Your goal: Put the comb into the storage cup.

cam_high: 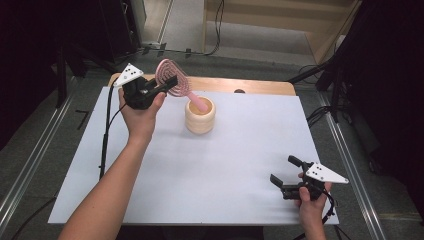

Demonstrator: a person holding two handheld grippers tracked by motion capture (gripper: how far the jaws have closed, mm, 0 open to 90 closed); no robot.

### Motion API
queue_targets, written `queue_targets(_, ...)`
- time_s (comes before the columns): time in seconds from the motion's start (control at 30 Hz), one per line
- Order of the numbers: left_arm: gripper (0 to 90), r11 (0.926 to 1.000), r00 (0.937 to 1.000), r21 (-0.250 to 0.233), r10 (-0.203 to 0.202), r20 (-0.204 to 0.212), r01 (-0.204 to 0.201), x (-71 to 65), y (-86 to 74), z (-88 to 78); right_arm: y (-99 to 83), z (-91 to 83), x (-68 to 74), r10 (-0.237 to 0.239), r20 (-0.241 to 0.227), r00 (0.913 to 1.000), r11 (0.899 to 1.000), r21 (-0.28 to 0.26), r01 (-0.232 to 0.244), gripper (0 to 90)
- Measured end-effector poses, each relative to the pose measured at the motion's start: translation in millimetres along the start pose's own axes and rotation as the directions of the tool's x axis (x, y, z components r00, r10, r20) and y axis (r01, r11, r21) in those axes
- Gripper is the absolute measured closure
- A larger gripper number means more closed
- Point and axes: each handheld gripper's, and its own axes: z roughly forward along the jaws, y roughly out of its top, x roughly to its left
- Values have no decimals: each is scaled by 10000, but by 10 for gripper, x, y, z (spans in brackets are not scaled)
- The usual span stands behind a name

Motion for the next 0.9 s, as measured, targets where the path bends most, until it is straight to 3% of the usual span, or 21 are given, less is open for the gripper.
queue_targets(0.9,665,9990,9995,433,-103,-300,116,42,-195,184,-3,1,-8,65,0,10000,10000,-44,-65,0)
